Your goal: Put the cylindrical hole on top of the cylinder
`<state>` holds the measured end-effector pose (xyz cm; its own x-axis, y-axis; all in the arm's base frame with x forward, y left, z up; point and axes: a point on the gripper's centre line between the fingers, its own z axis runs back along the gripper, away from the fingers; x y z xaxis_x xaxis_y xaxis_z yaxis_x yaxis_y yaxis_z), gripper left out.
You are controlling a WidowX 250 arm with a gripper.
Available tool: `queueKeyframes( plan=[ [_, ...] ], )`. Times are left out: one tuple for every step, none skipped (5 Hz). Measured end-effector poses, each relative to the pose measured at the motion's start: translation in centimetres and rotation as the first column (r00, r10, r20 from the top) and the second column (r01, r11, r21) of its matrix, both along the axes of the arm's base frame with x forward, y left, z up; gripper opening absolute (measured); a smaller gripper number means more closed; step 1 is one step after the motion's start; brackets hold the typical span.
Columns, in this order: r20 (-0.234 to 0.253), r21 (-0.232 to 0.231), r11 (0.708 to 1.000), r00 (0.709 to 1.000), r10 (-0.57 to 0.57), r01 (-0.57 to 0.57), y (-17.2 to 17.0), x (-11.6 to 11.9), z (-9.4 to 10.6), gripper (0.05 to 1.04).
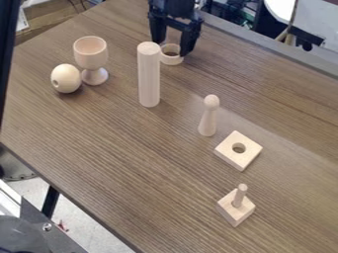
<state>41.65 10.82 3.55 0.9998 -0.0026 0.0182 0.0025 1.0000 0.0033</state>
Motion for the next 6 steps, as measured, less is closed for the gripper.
queueKeyframes(
  plan=[
    [0.005,-0.006,1.0,1.0,0.001,-0.001,0.0,0.3,-0.1,0.964],
    [0.038,-0.016,1.0,0.999,-0.004,0.004,-0.1,0.8,-0.1,0.754],
    [0.049,-0.012,1.0,0.999,0.01,-0.009,0.0,0.6,-0.2,0.751],
    [0.049,-0.012,1.0,0.999,0.015,-0.014,0.0,0.3,-0.1,0.751],
    [0.065,-0.008,1.0,0.998,0.02,-0.019,-0.3,-0.6,1.0,0.751],
    [0.13,0.009,1.0,0.991,0.015,-0.017,-0.8,-1.1,4.7,0.751]
  ],
)
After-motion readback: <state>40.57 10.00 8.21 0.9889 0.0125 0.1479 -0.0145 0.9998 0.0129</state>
